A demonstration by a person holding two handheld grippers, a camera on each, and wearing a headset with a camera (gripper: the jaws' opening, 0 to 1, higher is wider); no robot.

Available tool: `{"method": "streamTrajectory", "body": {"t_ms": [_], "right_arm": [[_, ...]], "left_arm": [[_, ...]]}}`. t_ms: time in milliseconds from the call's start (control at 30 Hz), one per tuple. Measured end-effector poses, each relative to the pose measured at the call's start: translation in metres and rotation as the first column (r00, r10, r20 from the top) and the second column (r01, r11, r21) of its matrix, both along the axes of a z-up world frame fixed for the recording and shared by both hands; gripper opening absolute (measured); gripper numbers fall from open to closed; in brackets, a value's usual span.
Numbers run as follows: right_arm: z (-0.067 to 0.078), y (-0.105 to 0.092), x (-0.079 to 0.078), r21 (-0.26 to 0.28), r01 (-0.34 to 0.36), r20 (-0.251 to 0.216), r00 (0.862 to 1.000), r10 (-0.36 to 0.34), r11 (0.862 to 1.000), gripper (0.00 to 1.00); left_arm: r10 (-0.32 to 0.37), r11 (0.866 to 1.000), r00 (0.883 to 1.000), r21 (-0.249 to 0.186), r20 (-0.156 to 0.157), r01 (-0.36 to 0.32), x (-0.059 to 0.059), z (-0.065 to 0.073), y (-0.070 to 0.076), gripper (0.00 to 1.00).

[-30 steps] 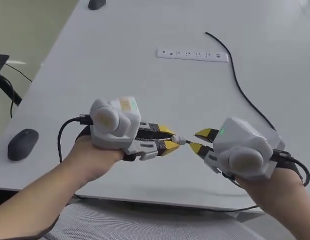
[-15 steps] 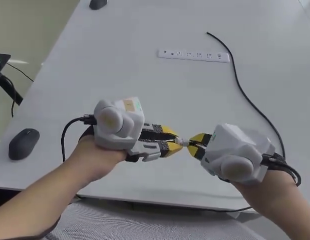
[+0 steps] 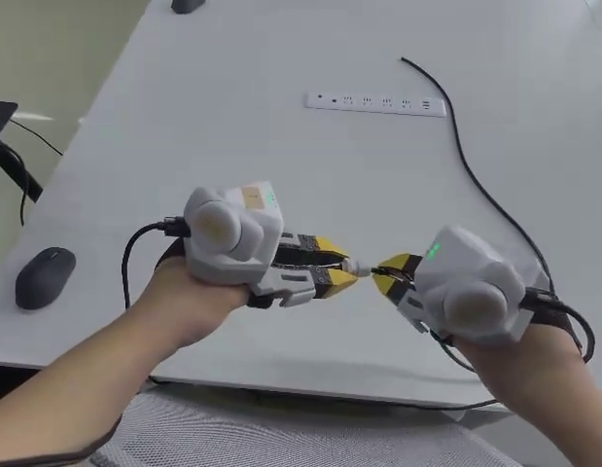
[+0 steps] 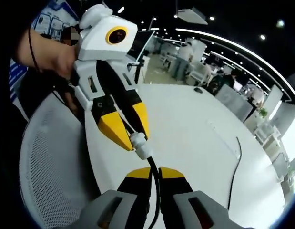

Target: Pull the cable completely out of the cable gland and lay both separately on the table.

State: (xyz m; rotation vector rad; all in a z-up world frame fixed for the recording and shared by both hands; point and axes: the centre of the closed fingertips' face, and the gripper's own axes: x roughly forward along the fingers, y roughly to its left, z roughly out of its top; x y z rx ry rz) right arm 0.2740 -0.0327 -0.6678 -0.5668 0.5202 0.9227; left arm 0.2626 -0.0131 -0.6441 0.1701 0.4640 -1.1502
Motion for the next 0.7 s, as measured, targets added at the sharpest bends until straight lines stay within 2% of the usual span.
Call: {"method": "streamTrajectory", "body": {"t_ms": [400,700], "right_arm": [[-0.013,-0.017,0.005,0.021,0.110,-0.060,0.992,-0.109,0.994,0.00],[-0.023,-0.028,0.013,0.064,0.216,-0.132,0.970,-0.206,0.974,0.00]], "left_arm": [[-0.003,1.000,1.000,0.005,0.003,0.003,0.001,-0.002,0.002,0.15],[-0.006,1.000,1.000,0.002,0.000,0.006,0.005,-0.003,0.003,0.15]]}}
